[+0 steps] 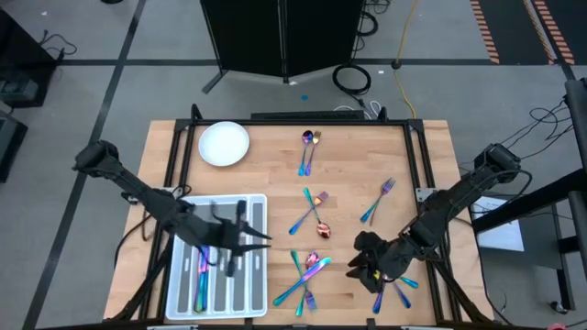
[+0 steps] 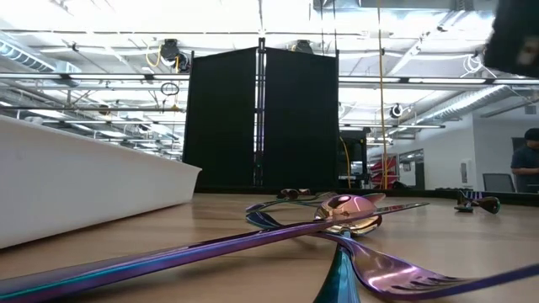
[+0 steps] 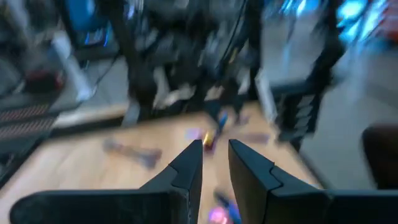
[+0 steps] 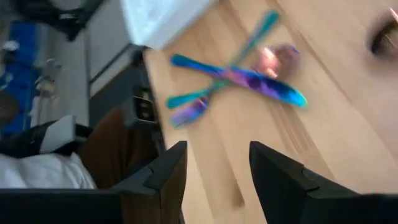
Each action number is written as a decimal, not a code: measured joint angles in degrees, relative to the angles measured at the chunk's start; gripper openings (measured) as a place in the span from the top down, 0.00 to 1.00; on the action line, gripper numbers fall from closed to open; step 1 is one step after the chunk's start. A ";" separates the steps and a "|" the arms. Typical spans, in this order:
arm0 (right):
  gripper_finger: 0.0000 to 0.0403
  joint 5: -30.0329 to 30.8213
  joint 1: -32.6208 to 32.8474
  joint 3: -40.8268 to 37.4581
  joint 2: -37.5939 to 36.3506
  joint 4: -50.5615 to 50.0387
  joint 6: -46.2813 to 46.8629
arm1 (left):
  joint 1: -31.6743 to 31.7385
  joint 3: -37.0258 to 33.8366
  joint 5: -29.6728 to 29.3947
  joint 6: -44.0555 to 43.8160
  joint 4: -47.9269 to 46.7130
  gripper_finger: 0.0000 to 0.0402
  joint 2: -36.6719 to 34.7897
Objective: Sort silverware
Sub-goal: Put the iridescent blue knife in the silverware tray
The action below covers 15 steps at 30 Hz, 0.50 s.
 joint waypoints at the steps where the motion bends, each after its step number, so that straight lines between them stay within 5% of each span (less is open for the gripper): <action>1: 0.60 0.00 0.32 0.00 0.00 -1.52 2.70 | -0.04 -2.08 2.12 1.15 3.10 0.80 -1.70; 4: 0.60 -0.02 1.10 0.00 0.00 -4.88 9.24 | 0.52 -8.14 8.38 3.43 15.47 0.80 -4.66; 7: 0.60 -0.45 1.93 0.00 0.00 -5.07 9.66 | 1.48 -12.81 8.72 3.68 24.88 0.80 -4.13; 15: 0.60 -0.14 2.08 -0.02 0.00 -5.11 1.24 | 3.13 -12.78 5.81 -11.03 26.47 0.80 6.15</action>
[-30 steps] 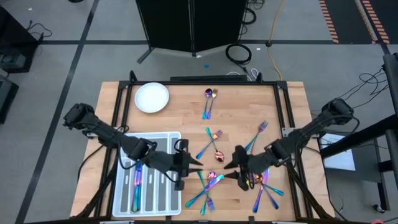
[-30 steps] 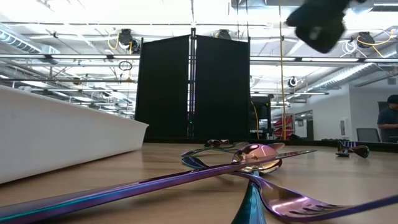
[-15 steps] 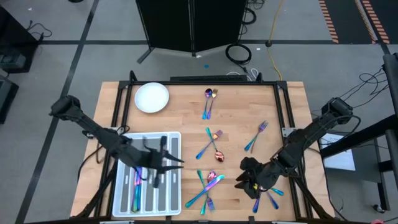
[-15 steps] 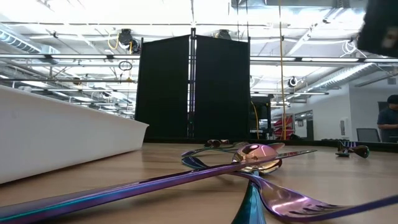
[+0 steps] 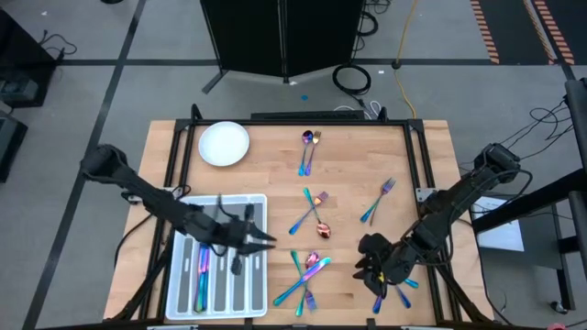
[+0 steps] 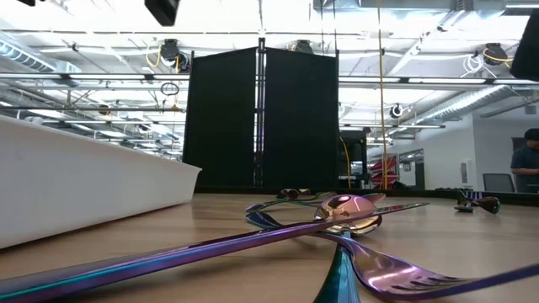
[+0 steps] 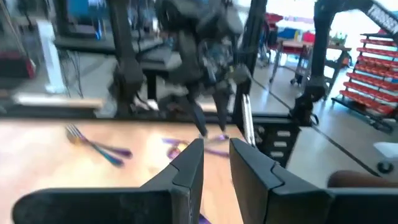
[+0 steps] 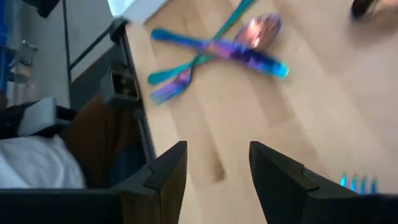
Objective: Sort silverware
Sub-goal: Put the iridescent blue knife in the silverware tray
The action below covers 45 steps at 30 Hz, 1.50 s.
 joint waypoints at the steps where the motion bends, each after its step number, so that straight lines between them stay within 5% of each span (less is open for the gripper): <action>1: 0.60 1.11 -0.16 0.00 0.00 0.05 -1.23 | 0.00 0.88 0.66 -1.30 -0.28 0.80 1.72; 5: 0.60 7.10 -0.23 0.00 0.02 -0.13 -4.60 | 0.00 6.94 1.06 -6.16 -6.07 0.80 7.72; 13: 0.60 19.87 -0.17 0.00 0.02 -0.15 -11.22 | -0.19 26.97 1.38 -14.74 -36.89 0.80 16.84; 17: 0.60 25.52 -0.17 0.00 0.02 -0.15 -13.58 | -0.49 33.60 2.96 -18.79 -44.41 0.80 21.50; 31: 0.60 21.21 0.01 0.00 0.02 -0.41 -17.22 | -2.63 45.43 10.72 -27.37 -45.59 0.80 35.86; 38: 0.60 21.24 -1.38 0.00 0.02 -0.38 -21.80 | -3.10 47.47 11.42 -30.16 -56.70 0.80 37.26; 45: 0.60 21.20 -3.72 0.00 0.02 -0.39 -24.43 | -2.54 47.47 8.77 -30.38 -56.98 0.65 37.26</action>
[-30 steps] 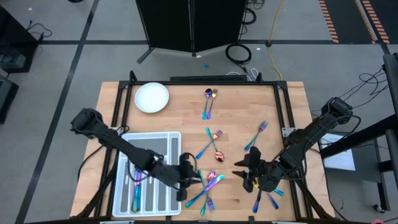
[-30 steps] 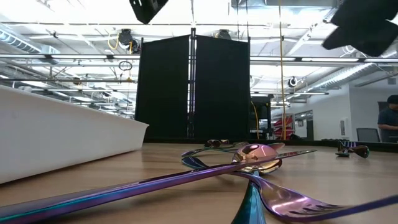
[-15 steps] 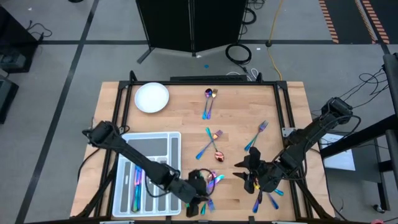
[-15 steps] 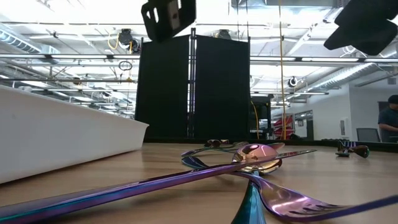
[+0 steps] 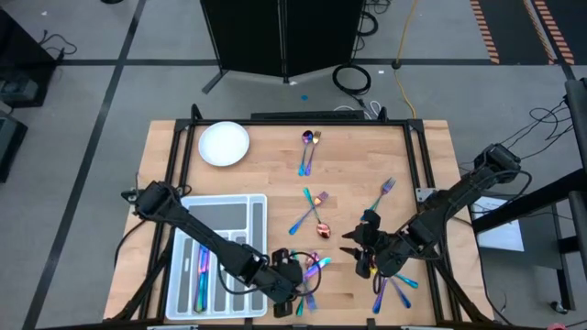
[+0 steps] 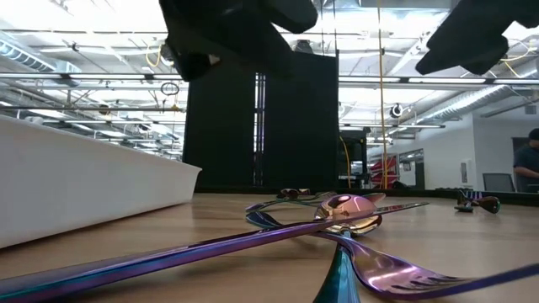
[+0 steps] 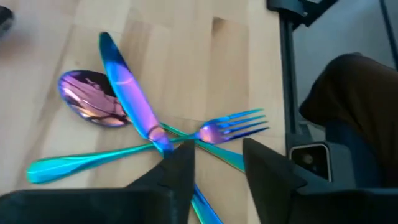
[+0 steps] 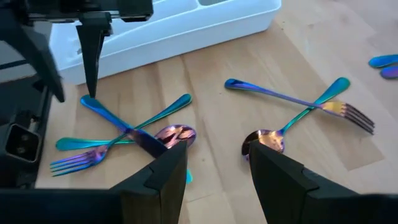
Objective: Sort silverware
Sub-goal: Put the iridescent blue knife in the silverware tray
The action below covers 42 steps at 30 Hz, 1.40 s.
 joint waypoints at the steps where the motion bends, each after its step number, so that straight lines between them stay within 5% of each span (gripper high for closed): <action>1: 0.60 0.01 -0.20 0.00 0.00 0.00 -0.14 | 0.00 0.00 -0.64 0.00 -0.04 0.62 0.00; 6: 0.60 -1.50 -0.93 0.00 0.00 0.00 -1.22 | -0.04 0.00 -4.51 -0.08 0.17 0.53 0.00; 21: 0.60 -1.92 -1.08 -0.02 0.00 0.06 -1.26 | 0.92 -0.04 -1.76 -10.40 -1.55 0.52 4.82; 42: 0.60 -1.50 -1.10 -0.02 0.00 0.02 -1.33 | 0.87 0.21 -0.27 -5.85 -2.11 0.52 9.38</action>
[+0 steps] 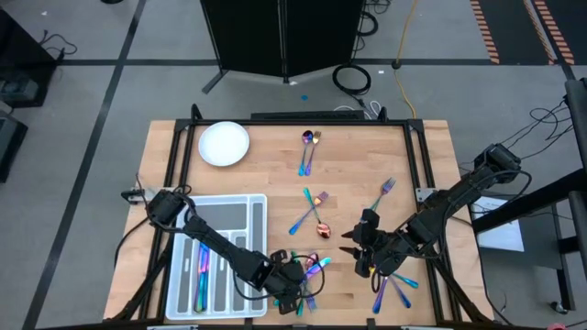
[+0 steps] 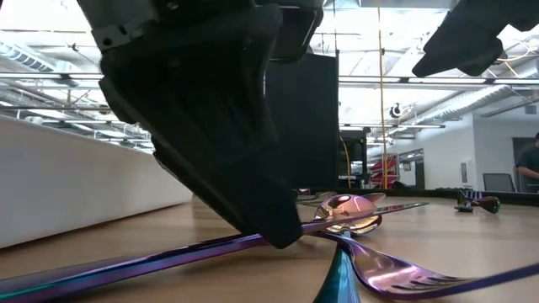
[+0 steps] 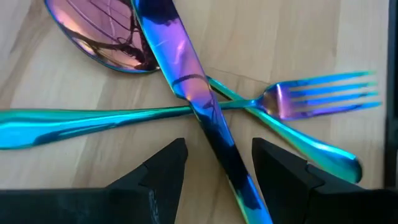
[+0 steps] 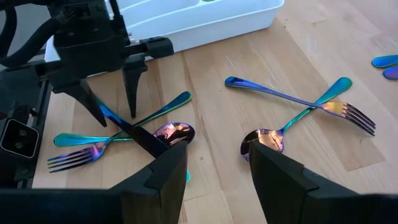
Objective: Sort silverware
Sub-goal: Put the iridescent blue knife in the silverware tray
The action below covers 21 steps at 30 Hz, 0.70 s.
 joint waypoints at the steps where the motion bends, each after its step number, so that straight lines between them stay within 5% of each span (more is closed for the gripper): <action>1: 0.60 0.00 0.00 0.00 0.00 0.00 0.00 | 0.00 0.01 -0.24 1.03 -0.23 0.52 0.00; 12: 0.60 0.26 -0.22 0.00 0.00 0.00 -0.02 | 0.00 -0.05 -6.07 6.18 -4.20 0.53 0.07; 21: 0.60 0.31 -0.26 0.00 0.00 0.00 -0.24 | 0.13 -0.18 -7.48 6.03 -4.23 0.71 0.11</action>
